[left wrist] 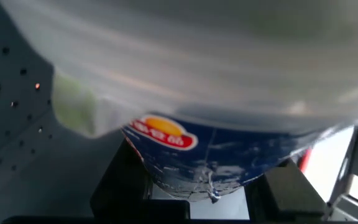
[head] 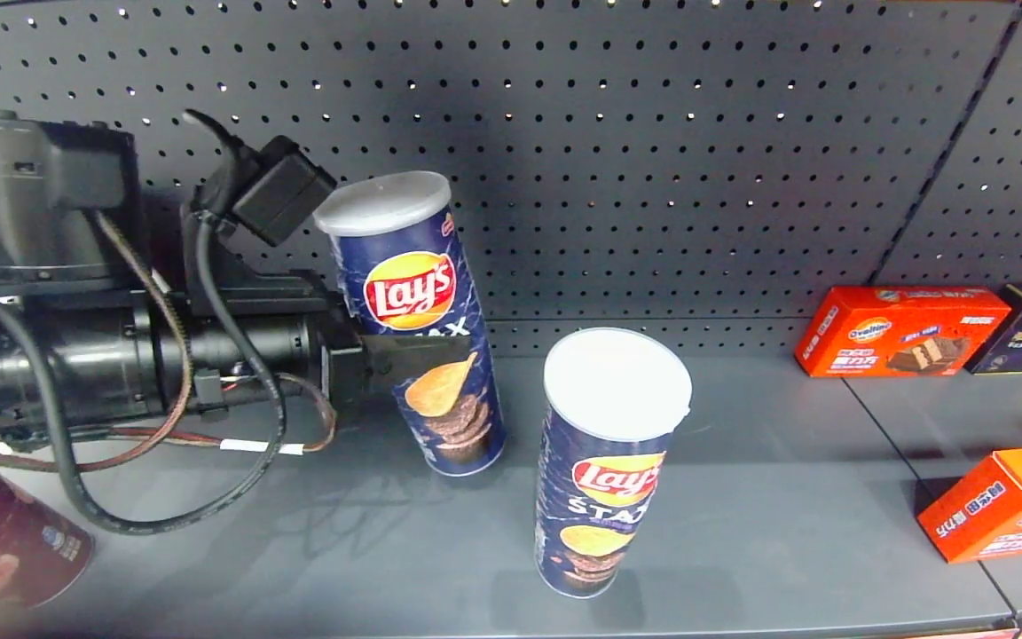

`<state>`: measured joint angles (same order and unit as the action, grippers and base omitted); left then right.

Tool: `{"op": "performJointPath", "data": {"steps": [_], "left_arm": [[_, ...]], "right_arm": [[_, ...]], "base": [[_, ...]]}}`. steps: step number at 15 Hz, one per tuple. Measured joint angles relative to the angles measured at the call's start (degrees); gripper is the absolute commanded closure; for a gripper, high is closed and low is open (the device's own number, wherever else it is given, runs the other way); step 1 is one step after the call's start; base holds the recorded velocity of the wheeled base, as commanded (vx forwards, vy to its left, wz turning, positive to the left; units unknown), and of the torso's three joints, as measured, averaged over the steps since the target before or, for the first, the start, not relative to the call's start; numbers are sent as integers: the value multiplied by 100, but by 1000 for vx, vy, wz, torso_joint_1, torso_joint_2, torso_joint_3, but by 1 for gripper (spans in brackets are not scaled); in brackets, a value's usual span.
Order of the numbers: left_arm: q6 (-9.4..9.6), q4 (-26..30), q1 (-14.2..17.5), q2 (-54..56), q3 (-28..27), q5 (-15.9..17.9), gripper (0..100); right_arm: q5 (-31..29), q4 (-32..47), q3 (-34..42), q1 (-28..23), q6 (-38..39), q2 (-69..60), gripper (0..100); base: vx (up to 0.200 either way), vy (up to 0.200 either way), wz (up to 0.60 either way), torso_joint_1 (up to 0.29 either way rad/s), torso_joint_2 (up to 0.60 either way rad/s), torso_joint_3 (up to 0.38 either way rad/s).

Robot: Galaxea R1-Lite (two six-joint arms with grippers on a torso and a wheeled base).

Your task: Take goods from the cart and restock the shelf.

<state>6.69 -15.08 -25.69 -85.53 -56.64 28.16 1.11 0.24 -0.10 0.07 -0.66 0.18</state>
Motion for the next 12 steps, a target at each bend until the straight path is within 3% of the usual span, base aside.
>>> {"op": "performJointPath", "data": {"steps": [2,4,6,9,12], "left_arm": [[50,-2,-77,-304,-297,-118,100],[274,-2,-182,-592,-549,-233,100],[379,0,-289,-820,-711,-249,100],[764,0,-333,-1115,-905,-251,100],[909,0,-336,-1458,-1237,-227,100]], "right_arm": [[1,2,2,0,0,0,0],[1,2,2,0,-2,0,0],[1,0,2,0,-2,0,0],[0,2,0,0,-2,0,0],[1,0,0,0,-2,0,0]], "base": [[0,0,0,0,0,0],[0,0,0,0,0,0],[0,0,0,0,0,0],[0,0,0,0,0,0],[0,0,0,0,0,0]]}}
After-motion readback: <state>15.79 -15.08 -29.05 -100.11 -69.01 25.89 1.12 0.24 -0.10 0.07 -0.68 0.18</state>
